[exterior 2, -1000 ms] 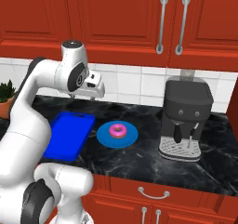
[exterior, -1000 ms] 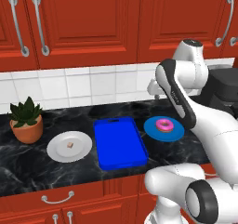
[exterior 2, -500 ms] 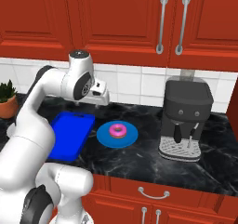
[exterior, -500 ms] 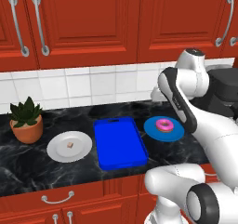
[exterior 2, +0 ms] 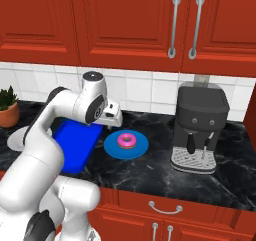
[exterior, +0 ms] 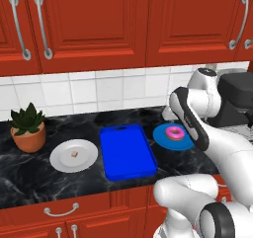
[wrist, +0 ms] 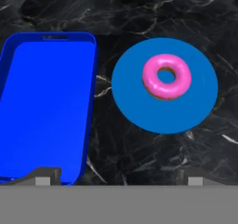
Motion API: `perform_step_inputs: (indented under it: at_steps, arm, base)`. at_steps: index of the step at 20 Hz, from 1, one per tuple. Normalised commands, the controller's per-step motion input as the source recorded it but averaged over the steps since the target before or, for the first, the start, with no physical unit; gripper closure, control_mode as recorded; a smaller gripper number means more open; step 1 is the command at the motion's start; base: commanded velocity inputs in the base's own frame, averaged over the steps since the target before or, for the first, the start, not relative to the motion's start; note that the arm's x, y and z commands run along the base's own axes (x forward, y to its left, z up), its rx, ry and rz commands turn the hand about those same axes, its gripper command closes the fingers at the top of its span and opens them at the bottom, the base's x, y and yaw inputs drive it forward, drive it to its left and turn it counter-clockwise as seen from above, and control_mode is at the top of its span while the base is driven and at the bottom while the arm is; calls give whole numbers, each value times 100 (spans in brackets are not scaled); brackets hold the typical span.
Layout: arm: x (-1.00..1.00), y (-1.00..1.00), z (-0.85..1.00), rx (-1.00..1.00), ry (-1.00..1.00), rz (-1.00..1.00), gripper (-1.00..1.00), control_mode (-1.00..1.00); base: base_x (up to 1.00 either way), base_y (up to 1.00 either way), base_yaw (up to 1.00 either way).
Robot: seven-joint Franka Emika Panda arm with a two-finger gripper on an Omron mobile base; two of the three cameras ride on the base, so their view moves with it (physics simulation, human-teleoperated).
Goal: Move the dessert items from the plates to the tray.
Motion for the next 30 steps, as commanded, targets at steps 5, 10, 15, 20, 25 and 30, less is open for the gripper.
perform_step_inputs:
  at_steps: [5, 10, 15, 20, 25, 30]
  arm:
    - [0, -13, -47, 0, 0, 0, -100, -100]
    - [5, -10, -31, 0, 0, 0, -100, -100]
    - [18, -9, -27, 0, 0, 0, -100, -100]
    - [30, -10, -22, 0, 0, 0, -100, -100]
    - [39, 0, -12, 0, 0, 0, -100, -100]
    - [40, -1, -6, 0, 1, 0, -100, -100]
  base:
    - [0, 0, 0]
    - [0, 0, 0]
    - [0, 0, 0]
    - [0, 0, 0]
    - [0, 0, 0]
    - [0, 0, 0]
